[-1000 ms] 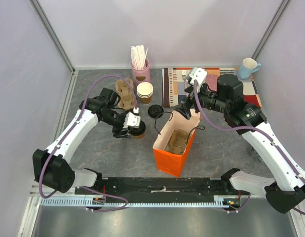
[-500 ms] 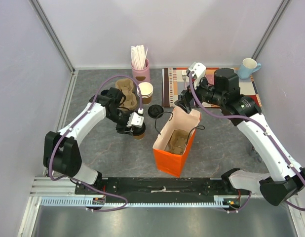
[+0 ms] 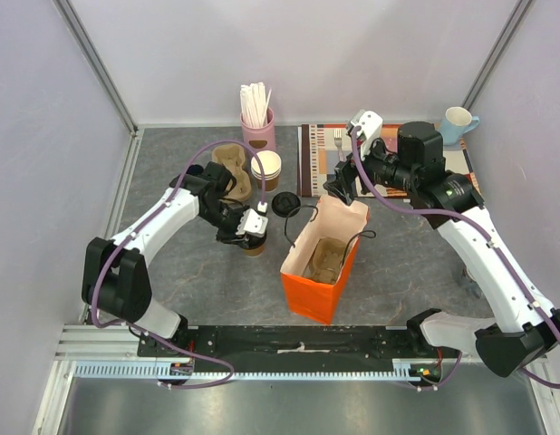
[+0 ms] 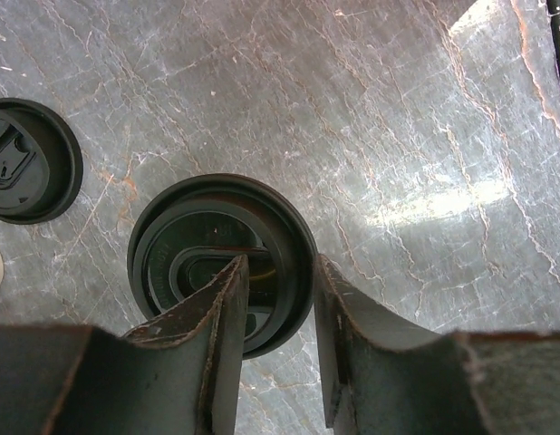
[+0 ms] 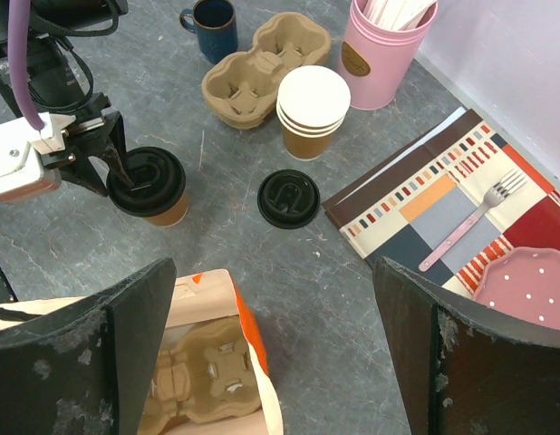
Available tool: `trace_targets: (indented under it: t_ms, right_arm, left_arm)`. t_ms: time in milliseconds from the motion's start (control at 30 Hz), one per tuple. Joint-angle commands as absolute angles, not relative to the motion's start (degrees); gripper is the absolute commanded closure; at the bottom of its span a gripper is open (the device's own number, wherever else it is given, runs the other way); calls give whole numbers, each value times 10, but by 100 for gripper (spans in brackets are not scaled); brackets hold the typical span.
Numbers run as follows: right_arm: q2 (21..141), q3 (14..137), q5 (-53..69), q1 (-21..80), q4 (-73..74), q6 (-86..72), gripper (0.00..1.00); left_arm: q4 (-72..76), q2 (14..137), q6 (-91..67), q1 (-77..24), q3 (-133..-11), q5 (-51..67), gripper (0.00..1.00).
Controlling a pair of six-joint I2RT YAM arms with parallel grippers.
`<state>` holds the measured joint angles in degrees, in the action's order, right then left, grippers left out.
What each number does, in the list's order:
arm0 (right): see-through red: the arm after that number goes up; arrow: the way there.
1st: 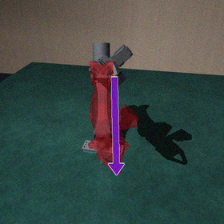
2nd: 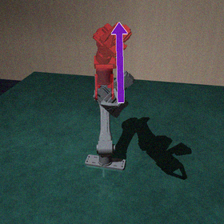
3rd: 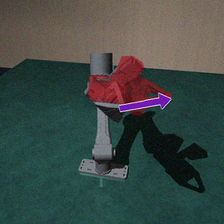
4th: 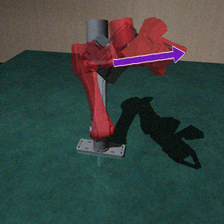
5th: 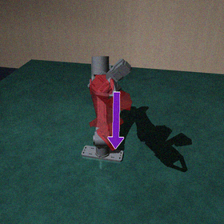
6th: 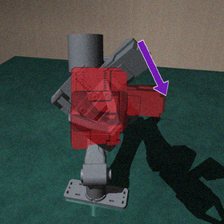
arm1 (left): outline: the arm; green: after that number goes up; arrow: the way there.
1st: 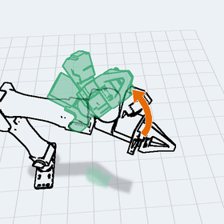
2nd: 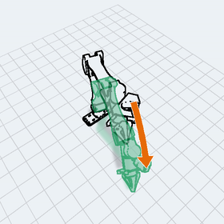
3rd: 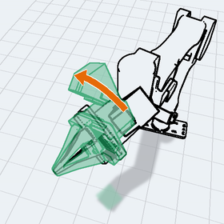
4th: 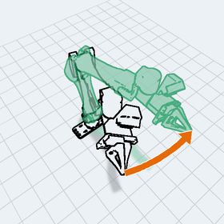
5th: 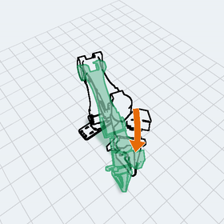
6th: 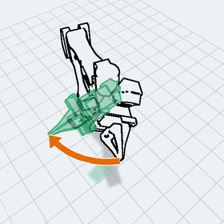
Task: Pack the takeout coffee
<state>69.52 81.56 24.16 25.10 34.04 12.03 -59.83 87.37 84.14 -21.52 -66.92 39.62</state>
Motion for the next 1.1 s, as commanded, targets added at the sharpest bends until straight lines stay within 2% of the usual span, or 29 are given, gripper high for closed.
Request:
trace_targets:
  t_ms: [0, 367, 433, 467, 533, 567, 633, 800, 1067]
  right_arm:
    - [699, 845, 256, 247, 338, 124, 2]
    - [700, 851, 262, 243, 342, 127, 2]
    - [700, 853, 264, 242, 343, 128, 2]
    - [700, 853, 264, 242, 344, 128, 2]
    - [701, 858, 264, 241, 345, 129, 2]
    - [702, 859, 264, 241, 345, 129, 2]
    - [704, 863, 265, 240, 346, 128, 2]
    - [705, 867, 265, 239, 347, 129, 2]
    - [710, 881, 230, 235, 345, 113, 2]
  left_arm:
    - [-612, 878, 850, -220, -687, 412, 62]
    - [-639, 890, 858, -220, -698, 388, 61]
    - [-632, 892, 856, -220, -699, 388, 67]
    - [-626, 894, 851, -220, -699, 388, 74]
    - [-626, 896, 848, -220, -702, 388, 83]
    - [-627, 896, 841, -220, -707, 388, 91]
    - [-631, 896, 830, -220, -717, 391, 98]
    - [-665, 886, 807, -220, -750, 389, 98]
    - [-665, 870, 608, -220, -881, 361, 98]
